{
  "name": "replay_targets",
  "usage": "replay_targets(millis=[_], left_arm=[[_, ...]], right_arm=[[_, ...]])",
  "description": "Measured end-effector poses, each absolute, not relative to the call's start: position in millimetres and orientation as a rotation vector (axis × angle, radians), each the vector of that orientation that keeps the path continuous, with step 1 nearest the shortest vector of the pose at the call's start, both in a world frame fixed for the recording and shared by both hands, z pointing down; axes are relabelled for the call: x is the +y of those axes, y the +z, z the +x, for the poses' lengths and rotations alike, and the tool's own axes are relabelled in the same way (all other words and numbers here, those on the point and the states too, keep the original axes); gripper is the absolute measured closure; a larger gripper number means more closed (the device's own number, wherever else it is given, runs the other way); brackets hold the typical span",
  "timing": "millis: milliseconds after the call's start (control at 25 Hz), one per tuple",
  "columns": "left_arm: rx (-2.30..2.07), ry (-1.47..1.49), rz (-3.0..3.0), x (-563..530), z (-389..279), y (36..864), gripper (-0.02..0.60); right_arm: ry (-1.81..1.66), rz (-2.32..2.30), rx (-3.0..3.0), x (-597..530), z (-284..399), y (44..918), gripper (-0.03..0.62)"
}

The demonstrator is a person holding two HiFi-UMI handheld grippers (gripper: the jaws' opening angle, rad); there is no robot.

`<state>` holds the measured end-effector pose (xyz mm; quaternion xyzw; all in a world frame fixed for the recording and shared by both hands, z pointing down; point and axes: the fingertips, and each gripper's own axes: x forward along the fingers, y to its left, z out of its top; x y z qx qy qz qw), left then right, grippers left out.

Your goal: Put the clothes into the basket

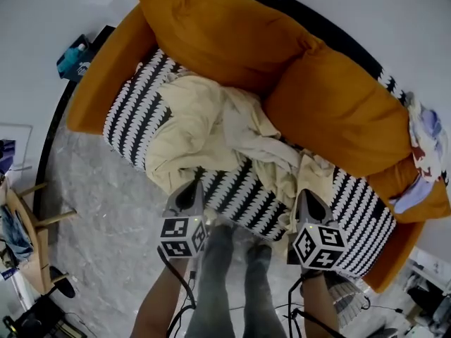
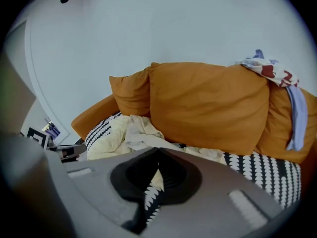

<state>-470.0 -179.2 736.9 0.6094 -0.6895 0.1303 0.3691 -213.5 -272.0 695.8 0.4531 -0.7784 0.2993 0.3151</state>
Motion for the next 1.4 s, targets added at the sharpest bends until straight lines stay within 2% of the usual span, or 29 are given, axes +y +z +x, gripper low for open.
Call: replay_targets(millis=[840, 880, 960, 1120, 1200, 1400], left_arm=[[-1.578, 0.500, 1.699, -233.4, -479.8, 807.0, 0.584], [-1.565, 0.505, 1.705, -235.0, -478.6, 810.5, 0.574], [-1.531, 0.515, 1.723, -238.2, -473.5, 816.3, 0.476], [-1.488, 0.557, 1.769, -245.3, -462.8, 826.1, 0.470], [-1.448, 0.571, 1.787, -247.4, -456.3, 834.6, 0.416], [-1.359, 0.645, 1.823, -253.3, -437.2, 863.3, 0.361]], right_arm=[[0.908, 1.297, -1.946, -264.5, -201.2, 734.1, 0.591], [0.912, 1.299, -1.940, -264.0, -201.2, 736.1, 0.591], [0.919, 1.298, -1.932, -263.3, -201.2, 739.5, 0.591], [0.934, 1.288, -1.922, -261.4, -203.9, 745.9, 0.591], [0.938, 1.283, -1.918, -259.3, -206.2, 748.9, 0.591], [0.953, 1.284, -1.906, -256.6, -202.8, 759.7, 0.591]])
